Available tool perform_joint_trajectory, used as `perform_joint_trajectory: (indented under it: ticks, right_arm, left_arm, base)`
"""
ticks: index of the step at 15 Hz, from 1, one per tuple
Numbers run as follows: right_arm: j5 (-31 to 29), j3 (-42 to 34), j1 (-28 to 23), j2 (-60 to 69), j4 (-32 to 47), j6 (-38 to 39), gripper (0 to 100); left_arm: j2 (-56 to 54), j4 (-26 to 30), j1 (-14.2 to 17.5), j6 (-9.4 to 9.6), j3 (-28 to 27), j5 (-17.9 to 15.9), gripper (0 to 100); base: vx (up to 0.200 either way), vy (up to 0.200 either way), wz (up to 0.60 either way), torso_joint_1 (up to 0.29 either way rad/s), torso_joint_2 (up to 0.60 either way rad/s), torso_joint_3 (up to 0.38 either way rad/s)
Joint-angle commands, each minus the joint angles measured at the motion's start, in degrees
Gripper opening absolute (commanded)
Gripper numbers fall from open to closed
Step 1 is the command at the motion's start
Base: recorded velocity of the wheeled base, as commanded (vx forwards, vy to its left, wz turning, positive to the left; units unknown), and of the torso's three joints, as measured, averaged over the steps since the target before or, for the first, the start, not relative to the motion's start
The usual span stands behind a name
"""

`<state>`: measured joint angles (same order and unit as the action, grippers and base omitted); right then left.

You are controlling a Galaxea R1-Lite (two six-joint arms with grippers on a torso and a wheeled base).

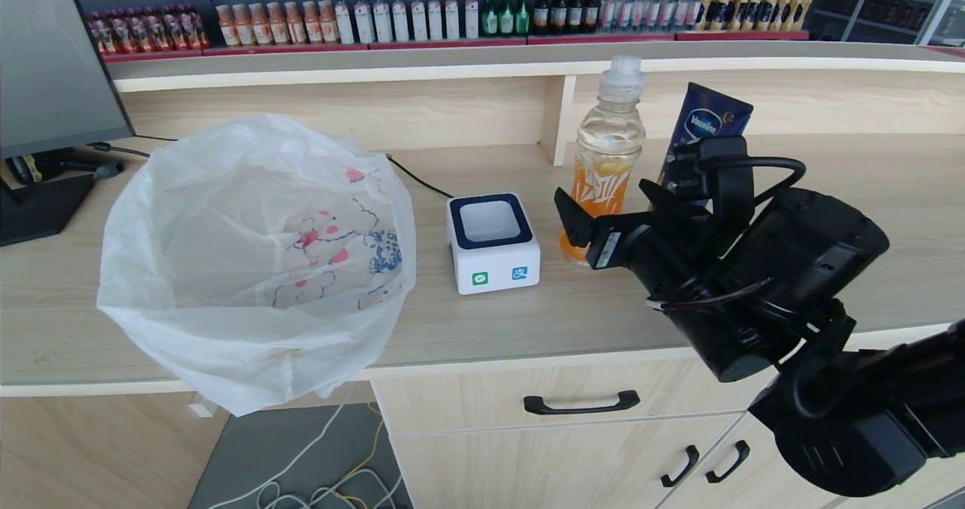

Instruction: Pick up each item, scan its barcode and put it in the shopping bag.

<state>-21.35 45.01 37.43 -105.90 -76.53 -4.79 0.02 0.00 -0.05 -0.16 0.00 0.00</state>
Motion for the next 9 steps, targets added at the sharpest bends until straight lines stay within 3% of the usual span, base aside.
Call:
perform_joint_trajectory:
  ticks: [1, 9]
  right_arm:
    - [0.2, 0.8, -0.4, -0.8, -0.1, 0.0, 100]
    - [0.8, 4.7, -1.8, -3.7, -0.6, 0.0, 100]
  left_arm:
    - [0.0, 0.0, 0.0, -0.02, 0.0, 0.0, 100]
    - [0.0, 0.0, 0.0, -0.02, 0.0, 0.0, 100]
  base:
    - [0.0, 0.0, 0.0, 0.0, 0.0, 0.0]
    - [0.0, 0.0, 0.0, 0.0, 0.0, 0.0]
